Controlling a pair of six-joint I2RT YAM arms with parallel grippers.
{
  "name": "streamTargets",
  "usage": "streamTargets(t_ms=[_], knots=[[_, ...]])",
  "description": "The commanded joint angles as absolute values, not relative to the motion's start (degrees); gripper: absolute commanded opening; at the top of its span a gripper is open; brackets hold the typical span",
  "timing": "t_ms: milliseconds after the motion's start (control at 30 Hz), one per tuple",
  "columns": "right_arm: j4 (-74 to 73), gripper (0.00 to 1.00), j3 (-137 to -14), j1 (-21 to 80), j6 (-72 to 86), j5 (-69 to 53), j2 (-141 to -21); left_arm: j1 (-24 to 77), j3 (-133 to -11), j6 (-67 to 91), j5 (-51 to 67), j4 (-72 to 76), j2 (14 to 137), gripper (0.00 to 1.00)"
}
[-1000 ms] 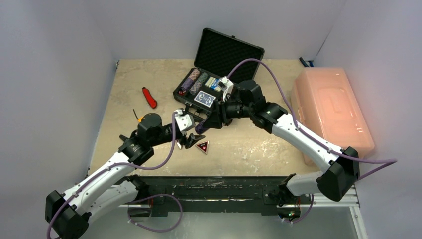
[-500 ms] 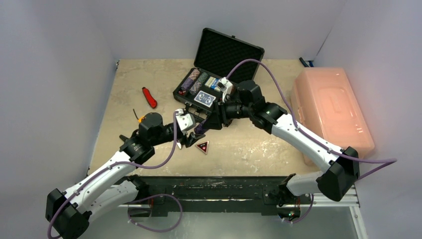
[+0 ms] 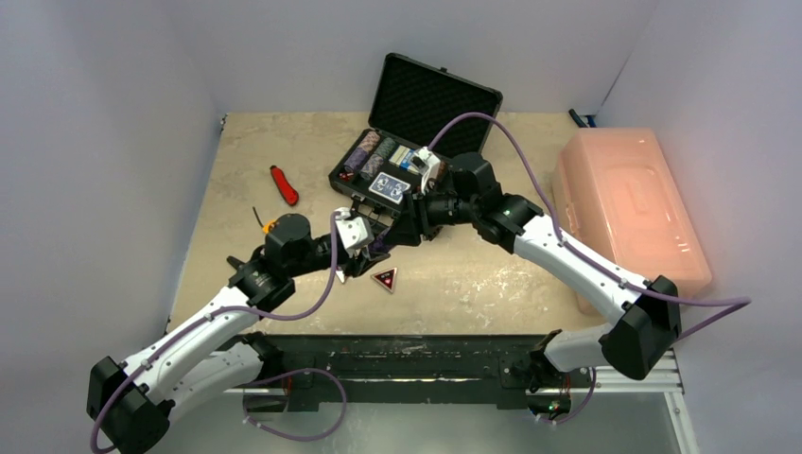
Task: Pack up texas hold em set
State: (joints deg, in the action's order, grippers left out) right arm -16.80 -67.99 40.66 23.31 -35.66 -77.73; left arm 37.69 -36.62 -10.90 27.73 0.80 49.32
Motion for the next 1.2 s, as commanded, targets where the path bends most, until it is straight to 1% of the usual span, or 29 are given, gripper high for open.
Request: streamTargets(t_ms=[0,133,233,267,300,367,433,500,567,667,733,1067,1167], knots=[[-11.98,0.0,-69.86,41.09,23.58,-38.33,-77.24,38.04,-38.79,-10.68,29.29,3.57,49.6,0.39],[-12.02,0.0,-70.2,41.13,23.55,-38.32,-77.32,37.99,-39.68,-11.04,30.01,2.38,50.55,0.17],[-12.4,0.0,-70.54,41.13,23.4,-38.24,-77.34,37.97,-40.19,-11.07,30.46,1.75,51.15,0.04],[-12.64,0.04,-70.69,41.13,23.18,-38.16,-77.34,38.0,-40.31,-11.12,30.56,1.56,51.27,0.02],[-12.74,0.12,-70.74,41.09,23.1,-37.96,-77.23,38.02,-40.48,-10.97,30.4,1.38,51.39,0.0],[-12.83,0.29,-70.75,41.13,22.95,-37.32,-76.81,37.98,-41.03,-9.98,29.13,0.56,51.91,0.0],[-13.16,0.53,-70.71,41.09,22.88,-36.27,-76.29,38.04,-41.8,-9.8,29.15,0.11,52.48,0.0],[-13.52,0.7,-70.66,41.09,22.77,-34.83,-75.72,38.0,-42.11,-9.15,29.07,-1.65,52.85,0.0],[-13.99,0.83,-70.66,41.13,22.61,-32.78,-75.02,37.98,-42.42,-8.63,28.88,-2.29,53.06,0.0],[-14.74,0.96,-70.49,41.11,22.3,-29.18,-73.86,38.02,-43.24,-7.8,28.48,-3.61,53.71,0.0],[-15.01,0.99,-70.13,41.08,22.32,-25.54,-72.77,38.02,-43.95,-7.38,28.28,-4.41,54.16,0.0],[-19.28,0.99,-67.05,41.08,25.34,-2.17,-66.47,37.96,-47.73,-3.56,26.32,-9.51,57.39,0.0],[-21.49,0.99,-66.65,41.12,25.66,2.26,-65.57,37.93,-51.06,-0.88,21.46,-13.44,60.04,0.0]])
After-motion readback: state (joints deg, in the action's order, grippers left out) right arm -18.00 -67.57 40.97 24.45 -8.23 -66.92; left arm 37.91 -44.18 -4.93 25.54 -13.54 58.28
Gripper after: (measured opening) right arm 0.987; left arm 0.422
